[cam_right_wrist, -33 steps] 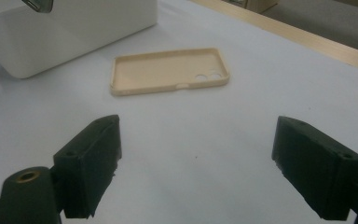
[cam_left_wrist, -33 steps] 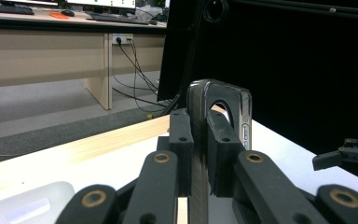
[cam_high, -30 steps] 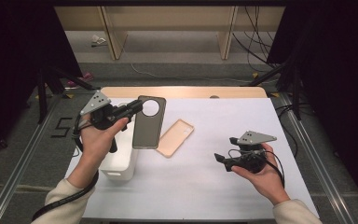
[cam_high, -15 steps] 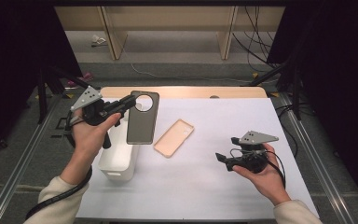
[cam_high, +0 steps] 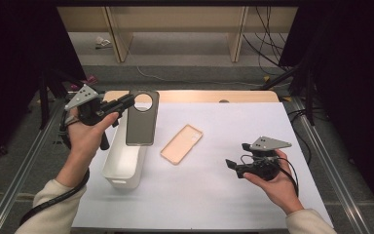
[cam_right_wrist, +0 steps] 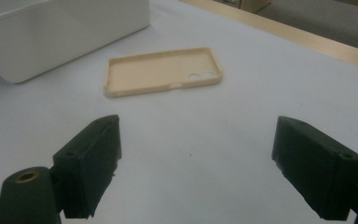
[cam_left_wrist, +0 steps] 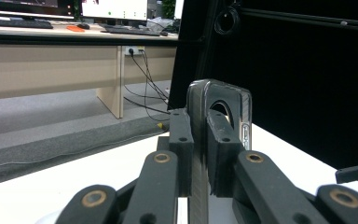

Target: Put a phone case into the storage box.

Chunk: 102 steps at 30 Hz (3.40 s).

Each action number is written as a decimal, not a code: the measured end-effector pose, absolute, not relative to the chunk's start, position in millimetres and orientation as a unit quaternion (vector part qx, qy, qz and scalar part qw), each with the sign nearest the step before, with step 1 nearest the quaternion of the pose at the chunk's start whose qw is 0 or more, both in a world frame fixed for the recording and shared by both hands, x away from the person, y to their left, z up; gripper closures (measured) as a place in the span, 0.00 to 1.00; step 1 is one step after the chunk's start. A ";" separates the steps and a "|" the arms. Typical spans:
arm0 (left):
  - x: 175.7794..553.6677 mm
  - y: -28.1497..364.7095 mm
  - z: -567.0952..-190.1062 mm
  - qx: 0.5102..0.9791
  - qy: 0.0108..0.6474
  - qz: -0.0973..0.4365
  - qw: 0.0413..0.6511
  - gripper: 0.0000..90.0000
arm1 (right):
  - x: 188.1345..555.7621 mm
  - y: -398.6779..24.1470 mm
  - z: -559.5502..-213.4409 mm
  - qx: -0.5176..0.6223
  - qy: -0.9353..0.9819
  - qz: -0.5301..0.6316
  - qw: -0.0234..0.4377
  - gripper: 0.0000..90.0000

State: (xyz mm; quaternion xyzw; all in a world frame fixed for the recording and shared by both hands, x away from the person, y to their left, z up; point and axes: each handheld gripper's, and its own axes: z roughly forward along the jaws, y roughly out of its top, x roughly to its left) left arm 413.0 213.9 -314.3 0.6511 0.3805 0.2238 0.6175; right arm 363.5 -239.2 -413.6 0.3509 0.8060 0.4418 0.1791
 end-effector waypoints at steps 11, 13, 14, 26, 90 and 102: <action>420.5 223.3 -316.7 0.650 0.391 0.243 0.605 0.91 | 363.9 -239.3 -414.1 0.352 0.806 0.440 0.179 0.18; 421.8 224.6 -317.3 0.651 0.391 0.250 0.600 0.91 | 364.0 -239.3 -414.1 0.352 0.806 0.442 0.179 0.18; 422.6 225.6 -317.6 0.652 0.390 0.252 0.599 0.91 | 364.0 -239.4 -414.0 0.352 0.806 0.441 0.179 0.18; 434.1 238.0 -316.8 0.649 0.394 0.256 0.598 0.91 | 364.1 -239.6 -414.1 0.355 0.805 0.441 0.179 0.18; 488.4 250.8 -340.5 0.651 0.410 0.265 0.581 0.91 | 364.8 -239.2 -415.2 0.355 0.804 0.443 0.177 0.18; 493.8 250.5 -344.6 0.652 0.414 0.263 0.578 0.91 | 364.6 -239.1 -415.1 0.355 0.804 0.443 0.177 0.18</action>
